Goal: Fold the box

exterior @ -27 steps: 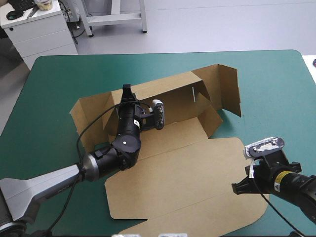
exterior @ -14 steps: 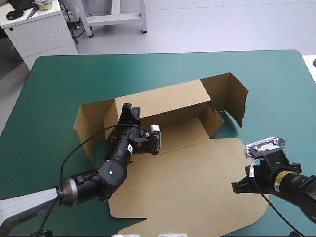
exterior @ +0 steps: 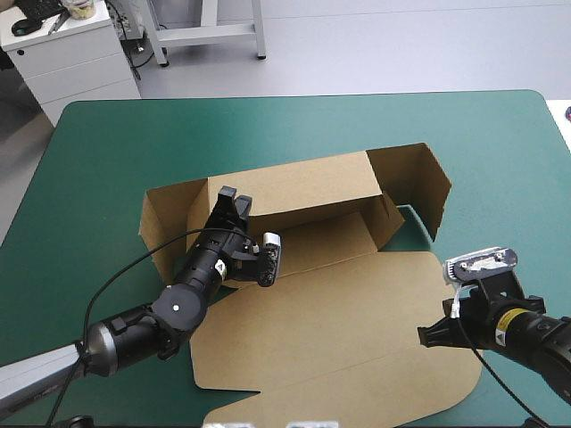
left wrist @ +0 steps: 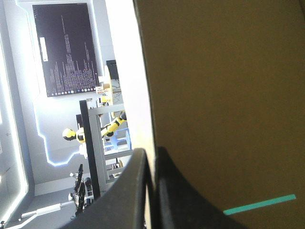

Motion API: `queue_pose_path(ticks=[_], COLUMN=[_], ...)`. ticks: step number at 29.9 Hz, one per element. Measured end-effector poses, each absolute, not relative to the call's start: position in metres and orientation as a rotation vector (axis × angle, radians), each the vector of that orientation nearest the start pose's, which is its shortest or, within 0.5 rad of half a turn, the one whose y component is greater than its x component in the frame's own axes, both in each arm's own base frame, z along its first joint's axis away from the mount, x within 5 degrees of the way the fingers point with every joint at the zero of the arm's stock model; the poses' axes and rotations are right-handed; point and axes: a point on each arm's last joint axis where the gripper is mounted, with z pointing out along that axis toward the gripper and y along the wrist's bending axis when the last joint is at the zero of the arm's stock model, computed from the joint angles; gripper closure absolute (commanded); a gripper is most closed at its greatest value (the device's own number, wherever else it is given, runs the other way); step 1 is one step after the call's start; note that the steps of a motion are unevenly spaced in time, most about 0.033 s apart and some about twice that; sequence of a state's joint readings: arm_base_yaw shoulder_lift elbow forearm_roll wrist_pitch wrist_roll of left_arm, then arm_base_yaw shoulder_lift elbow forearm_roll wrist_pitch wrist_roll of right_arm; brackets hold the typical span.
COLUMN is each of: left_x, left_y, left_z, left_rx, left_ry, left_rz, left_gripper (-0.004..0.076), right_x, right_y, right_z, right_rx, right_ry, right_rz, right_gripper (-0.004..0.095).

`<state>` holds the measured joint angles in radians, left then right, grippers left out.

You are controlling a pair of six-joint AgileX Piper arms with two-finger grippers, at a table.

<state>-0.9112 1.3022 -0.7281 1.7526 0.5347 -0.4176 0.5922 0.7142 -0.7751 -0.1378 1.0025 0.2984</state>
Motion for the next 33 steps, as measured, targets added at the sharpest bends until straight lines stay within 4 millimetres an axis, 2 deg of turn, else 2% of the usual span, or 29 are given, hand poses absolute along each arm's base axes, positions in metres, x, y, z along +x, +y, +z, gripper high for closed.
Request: queue_pose_path(ticks=[12,14,21,23,33], left_x=[0.1995,0.1995,0.1994,0.1993,0.1993], left_y=[-0.1832,-0.1832,-0.1833,-0.1835,-0.1835], left_z=[0.279,0.279,0.279,0.2789,0.2789], left_rx=[1.654,1.654,1.605,1.587,1.554], left_ry=[1.105,1.105,1.158,1.177,1.21], left_rz=[0.822,0.822,0.774,0.754,0.723], left_gripper=[0.0734,0.0734,0.0734,0.0734,0.0734], right_x=[0.1031,0.1032,0.1035,0.1039,0.1043], right_y=[0.0561,0.0561,0.0557,0.0551,0.0545], right_z=[0.3285,0.3286,0.3287,0.3289,0.329], right_rx=[-0.369,-0.368,-0.349,-0.339,-0.317], right_ry=[2.389,2.388,2.388,2.387,2.388], right_rz=[0.238,0.24,0.239,0.233,0.232], right_gripper=[0.0894,0.0848,0.0494,0.0443,0.0432])
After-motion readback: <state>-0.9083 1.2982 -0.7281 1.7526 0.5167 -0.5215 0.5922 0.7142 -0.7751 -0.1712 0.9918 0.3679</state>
